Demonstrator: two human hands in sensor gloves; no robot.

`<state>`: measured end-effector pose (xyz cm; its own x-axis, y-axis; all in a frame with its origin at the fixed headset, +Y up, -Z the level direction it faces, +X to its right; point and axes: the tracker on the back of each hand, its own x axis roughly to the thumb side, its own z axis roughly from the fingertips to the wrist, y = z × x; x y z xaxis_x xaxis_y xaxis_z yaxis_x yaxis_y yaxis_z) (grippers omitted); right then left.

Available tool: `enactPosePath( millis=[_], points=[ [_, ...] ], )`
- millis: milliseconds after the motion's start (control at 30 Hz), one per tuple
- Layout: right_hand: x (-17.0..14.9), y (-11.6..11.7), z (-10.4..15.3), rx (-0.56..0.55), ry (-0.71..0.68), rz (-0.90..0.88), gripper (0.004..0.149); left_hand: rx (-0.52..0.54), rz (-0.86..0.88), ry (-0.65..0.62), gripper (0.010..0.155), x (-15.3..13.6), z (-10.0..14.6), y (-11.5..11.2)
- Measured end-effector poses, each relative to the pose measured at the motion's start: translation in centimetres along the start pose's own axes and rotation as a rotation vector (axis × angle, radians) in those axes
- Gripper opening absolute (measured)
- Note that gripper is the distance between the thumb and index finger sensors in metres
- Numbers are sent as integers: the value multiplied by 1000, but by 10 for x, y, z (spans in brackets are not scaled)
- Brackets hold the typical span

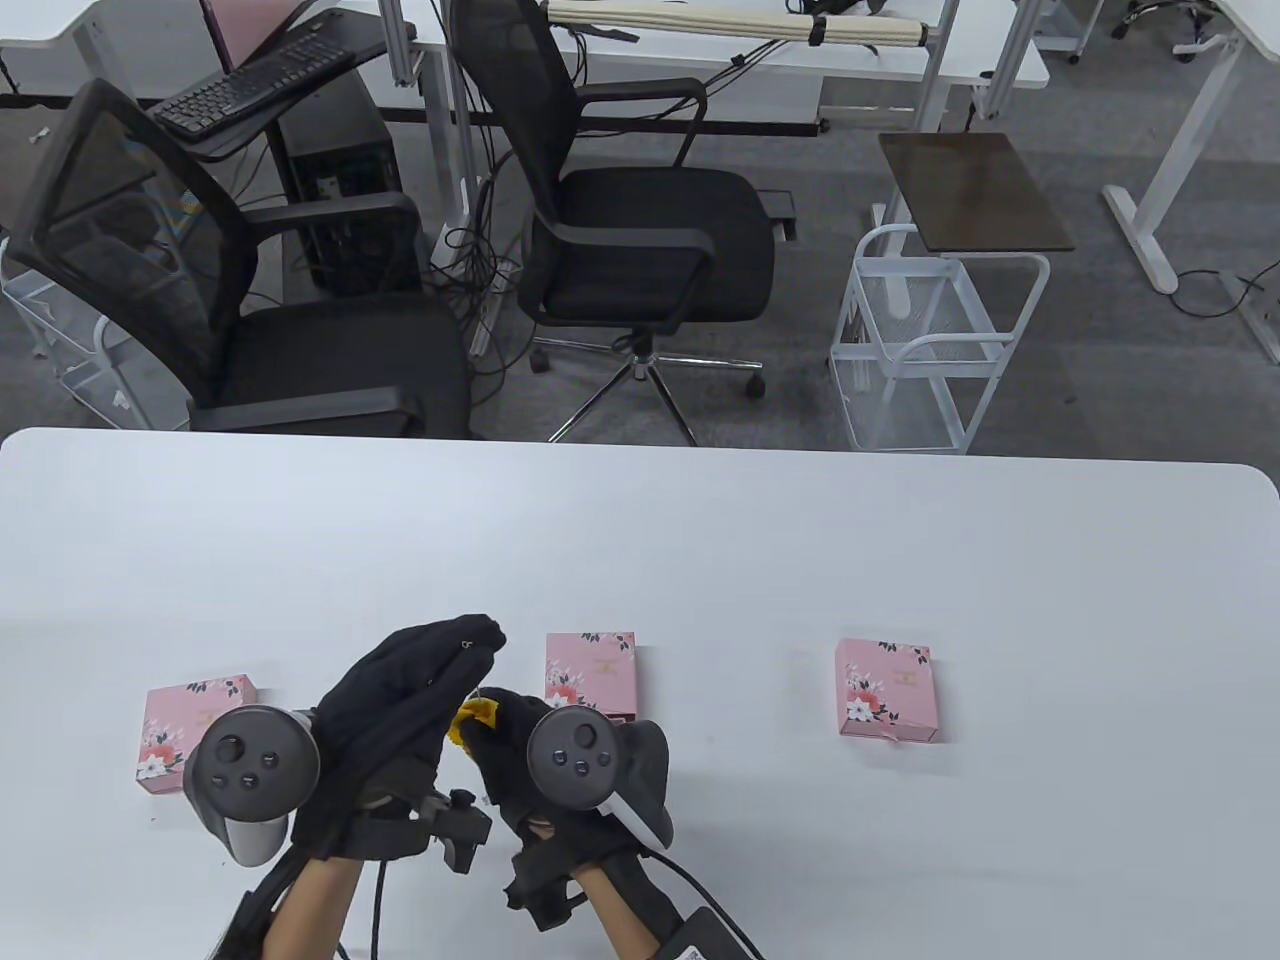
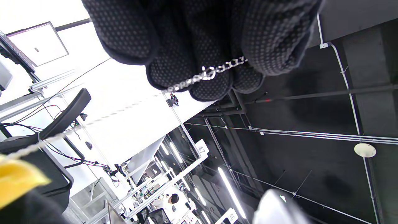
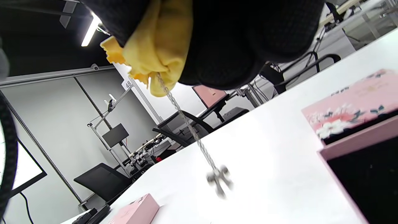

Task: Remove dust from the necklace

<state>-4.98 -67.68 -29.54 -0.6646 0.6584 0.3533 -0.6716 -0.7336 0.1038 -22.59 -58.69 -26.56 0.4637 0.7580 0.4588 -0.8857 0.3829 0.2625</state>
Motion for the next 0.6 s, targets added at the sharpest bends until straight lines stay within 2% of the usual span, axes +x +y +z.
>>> enactPosePath(
  millis=[33, 200, 333, 467, 600],
  points=[
    [0, 2, -1, 40, -8, 1, 39, 2, -1, 0, 37, 0, 0, 1],
    [-4, 12, -1, 46, 24, 36, 39, 19, 1, -15, 37, 3, 0, 4],
    [-5, 20, -2, 119, 33, 76, 39, 29, 6, -19, 37, 3, 1, 6],
    [-4, 23, -1, 114, 29, 130, 39, 42, 26, -20, 37, 3, 1, 9],
    [-3, 31, -1, 186, 37, 128, 40, 61, 53, -43, 37, 5, 1, 15]
  ],
)
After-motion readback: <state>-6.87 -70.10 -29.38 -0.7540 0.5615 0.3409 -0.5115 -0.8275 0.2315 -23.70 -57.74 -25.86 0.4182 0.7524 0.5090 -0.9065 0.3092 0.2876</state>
